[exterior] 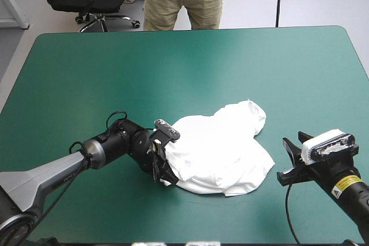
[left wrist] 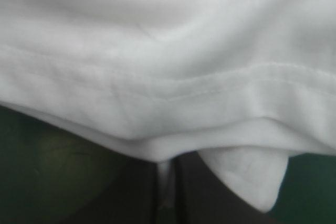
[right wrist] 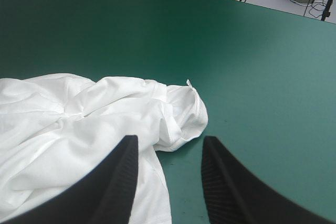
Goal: Fold the cloth
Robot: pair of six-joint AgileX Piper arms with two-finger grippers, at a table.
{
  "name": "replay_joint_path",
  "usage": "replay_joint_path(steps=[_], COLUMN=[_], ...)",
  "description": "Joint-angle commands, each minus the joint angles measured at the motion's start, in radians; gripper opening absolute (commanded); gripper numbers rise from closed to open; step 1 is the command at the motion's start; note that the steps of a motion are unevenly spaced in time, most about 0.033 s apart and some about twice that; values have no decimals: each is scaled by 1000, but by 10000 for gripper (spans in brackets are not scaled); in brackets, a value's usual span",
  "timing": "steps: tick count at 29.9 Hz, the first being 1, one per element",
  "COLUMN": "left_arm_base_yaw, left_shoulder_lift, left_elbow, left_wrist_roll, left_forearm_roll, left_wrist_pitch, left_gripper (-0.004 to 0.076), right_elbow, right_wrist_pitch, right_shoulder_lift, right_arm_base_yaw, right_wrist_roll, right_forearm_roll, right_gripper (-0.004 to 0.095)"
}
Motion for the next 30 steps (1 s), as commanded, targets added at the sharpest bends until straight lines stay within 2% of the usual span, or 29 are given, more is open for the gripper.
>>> replay_joint_path(steps=[1, 5, 10, 12, 14, 17, 20, 22, 30], left_arm_base_yaw=[-3, -3, -3, -3, -3, -3, -3, -3, -3], left_shoulder_lift=[-16, -16, -16, -16, -16, -16, -16, -16, -16], left_elbow=[-12, -12, -12, -12, -12, -12, -12, -12, -12], left_wrist_roll=[7, 7, 7, 7, 7, 3, 3, 3, -5], left_forearm_roll=[9, 9, 12, 12, 12, 12, 8, 8, 8], left_wrist_pitch=[10, 14, 16, 18, 18, 18, 14, 4, -14], left_gripper=[-17, -17, -17, -17, -17, -17, -17, -17, -17], right_elbow=[-35, -76, -190, -270, -350, -490, -587, -635, -710], right_wrist_pitch=[-69, -42, -26, 5, 85, 236, 267, 275, 323], right_shoulder_lift=[12, 106, 322, 425, 529, 682, 792, 848, 1042], right_arm_base_yaw=[-1, -1, -1, -3, -21, -91, -170, -196, -209], right_wrist_roll=[59, 73, 60, 64, 99, 35, -134, -195, -250], right_forearm_roll=[-46, -76, -113, -122, -117, -16, 157, 218, 229], right_gripper=[378, 382, 444, 472, 488, 516, 518, 518, 517])
